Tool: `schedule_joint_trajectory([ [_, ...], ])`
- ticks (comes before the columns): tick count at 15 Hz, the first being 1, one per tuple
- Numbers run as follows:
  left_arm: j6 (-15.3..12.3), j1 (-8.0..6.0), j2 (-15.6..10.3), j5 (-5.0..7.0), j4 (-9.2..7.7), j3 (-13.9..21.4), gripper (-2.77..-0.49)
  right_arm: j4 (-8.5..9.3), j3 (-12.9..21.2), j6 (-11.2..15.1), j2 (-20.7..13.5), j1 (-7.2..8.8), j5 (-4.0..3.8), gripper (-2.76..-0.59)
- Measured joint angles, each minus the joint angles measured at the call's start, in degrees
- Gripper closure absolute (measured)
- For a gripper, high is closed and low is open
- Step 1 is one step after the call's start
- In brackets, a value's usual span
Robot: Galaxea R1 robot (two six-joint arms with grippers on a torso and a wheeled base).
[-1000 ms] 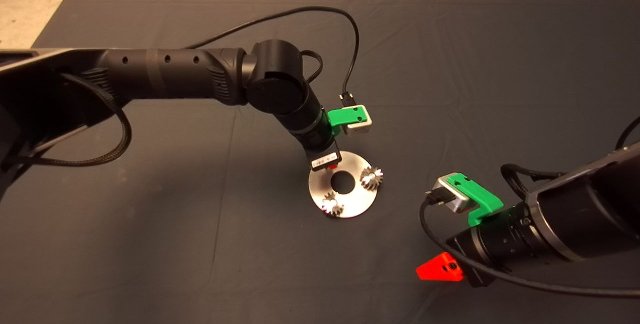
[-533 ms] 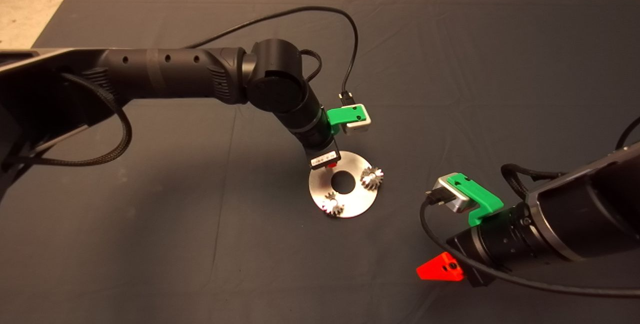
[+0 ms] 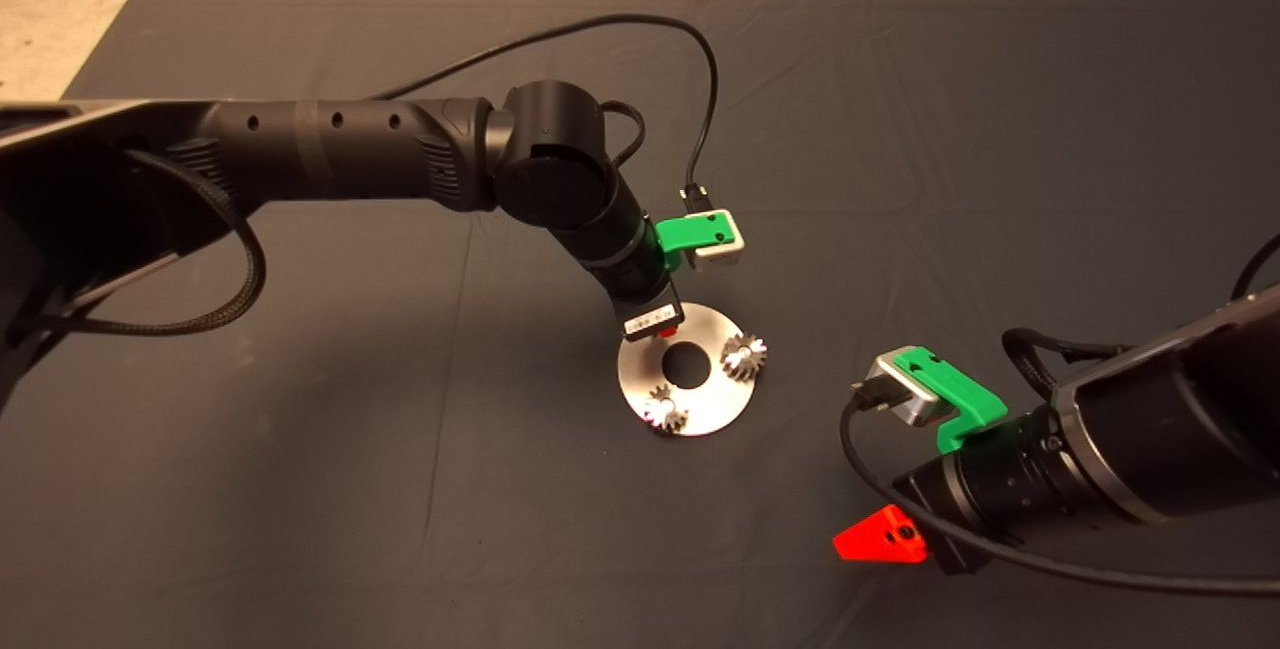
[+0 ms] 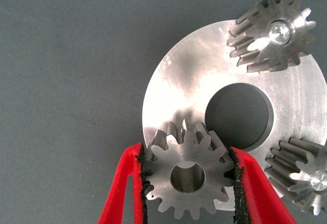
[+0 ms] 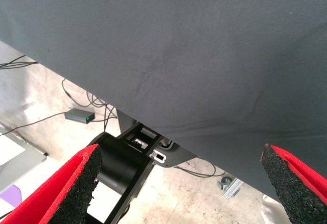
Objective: Install three planetary gears onto the carrier pins
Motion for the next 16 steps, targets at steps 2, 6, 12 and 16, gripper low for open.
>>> schedule_joint_trajectory([
  [2,-0.02,0.00,0.25,-0.08,-0.01,0.00,-0.72,0.00,0.00,0.00,0.00,0.00,-0.02,-2.34],
  [6,-0.06,0.01,0.54,-0.44,-0.01,0.00,-0.72,0.00,0.00,0.00,0.00,0.00,-0.01,-2.34],
  [12,-0.02,0.04,0.70,-0.79,-0.04,0.00,-0.72,0.00,0.00,0.00,0.00,0.00,-0.02,-2.34],
  [16,-0.06,0.32,0.98,-1.02,-0.01,0.00,-0.72,0.00,0.00,0.00,0.00,0.00,-0.02,-2.34],
])
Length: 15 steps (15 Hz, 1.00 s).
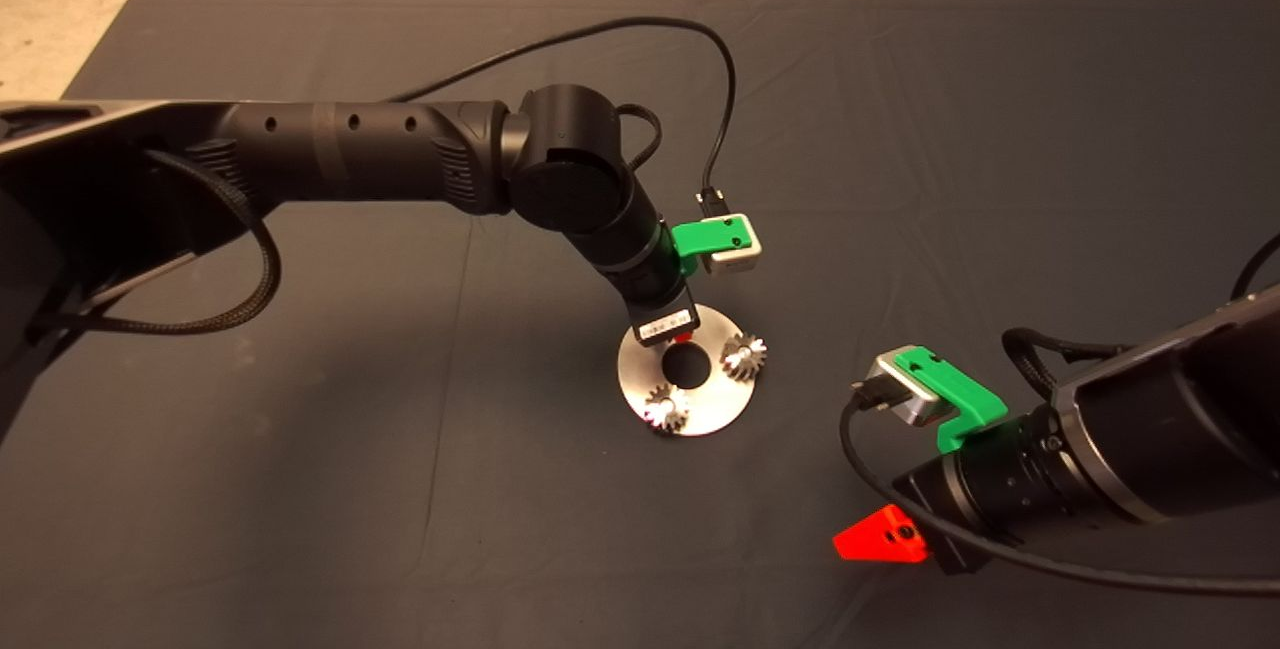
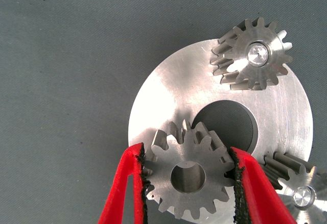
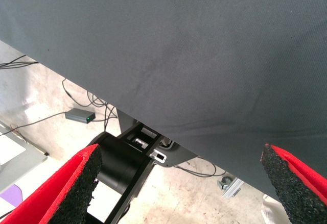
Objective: Install three planetary gears onto the carrier pins
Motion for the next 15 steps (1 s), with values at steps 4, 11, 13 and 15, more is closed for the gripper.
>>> schedule_joint_trajectory([
  [4,0.09,0.38,0.01,-1.05,0.09,0.00,-0.72,0.00,0.00,0.00,0.00,0.00,0.00,-2.34],
  [11,0.76,0.63,-0.05,-1.97,0.09,-0.37,-0.72,0.00,0.00,0.00,0.00,0.00,0.00,-2.34],
  [13,0.76,0.63,-0.05,-1.95,0.09,-0.37,-0.72,0.02,0.00,0.00,0.00,0.00,0.00,-2.34],
  [15,0.76,0.62,-0.35,-1.95,0.09,-0.23,-0.72,0.00,0.00,0.00,0.00,0.00,0.00,-2.34],
])
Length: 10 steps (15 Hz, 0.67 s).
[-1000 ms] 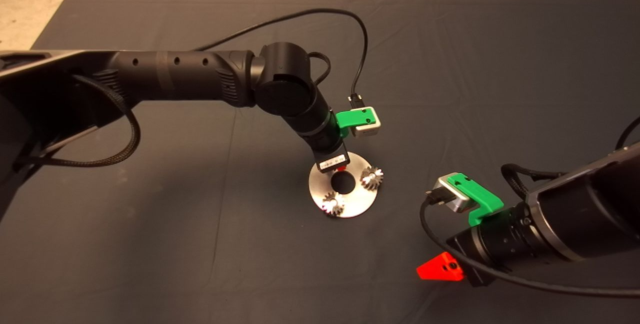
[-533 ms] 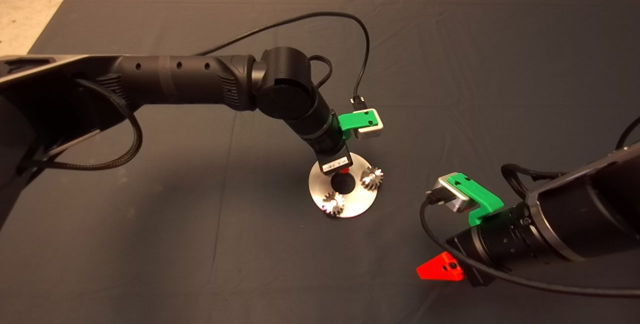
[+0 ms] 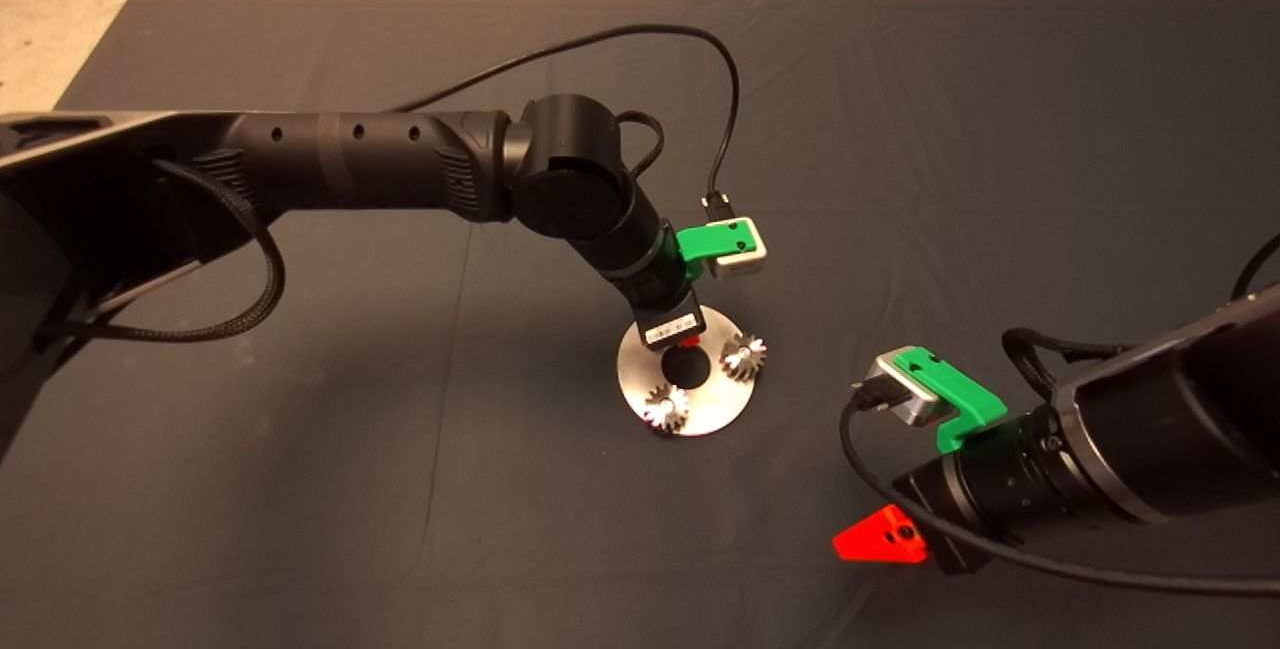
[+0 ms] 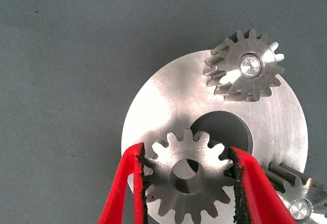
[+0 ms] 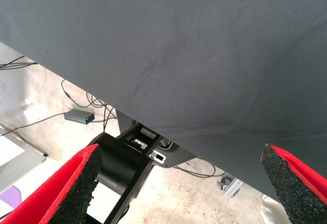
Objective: Install three planetary gears onto the carrier pins
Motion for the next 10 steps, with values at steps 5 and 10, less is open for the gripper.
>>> schedule_joint_trajectory([
  [5,0.05,-0.21,-1.29,0.76,0.00,0.75,-0.71,0.00,0.00,-0.03,0.00,0.00,-0.02,-2.34],
  [10,0.77,-0.63,-2.33,1.71,-0.27,1.05,-0.71,0.00,0.00,-0.04,0.01,0.00,-0.01,-2.34],
])
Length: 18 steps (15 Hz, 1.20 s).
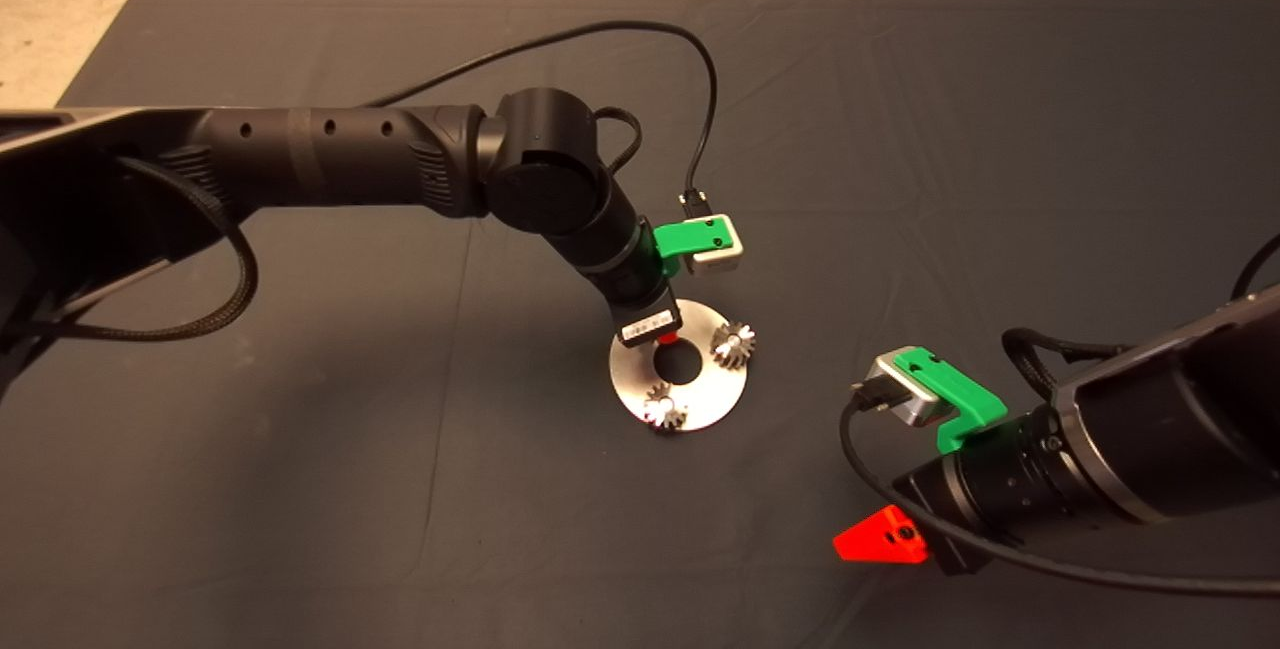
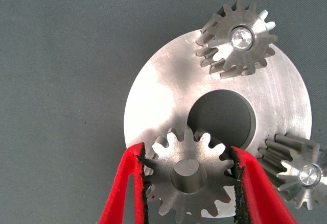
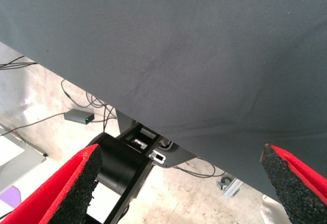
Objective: Install three planetary gears onto the carrier pins
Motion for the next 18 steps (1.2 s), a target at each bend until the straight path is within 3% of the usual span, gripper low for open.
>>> schedule_joint_trajectory([
  [5,0.12,-1.46,-0.06,2.08,0.22,0.14,-0.70,0.00,0.00,0.00,0.01,0.00,0.01,-2.34],
  [9,-0.02,-3.35,-0.03,1.94,0.10,2.35,-0.70,-0.02,0.00,0.00,-0.01,0.00,0.01,-2.34],
  [14,-0.63,-3.33,-1.03,1.99,0.10,2.43,-0.70,-0.02,0.00,0.00,-0.01,0.00,0.01,-2.34],
  [18,-1.15,-3.30,-3.59,1.96,0.18,4.64,-0.70,-0.02,0.00,0.00,0.00,0.00,0.01,-2.34],
])
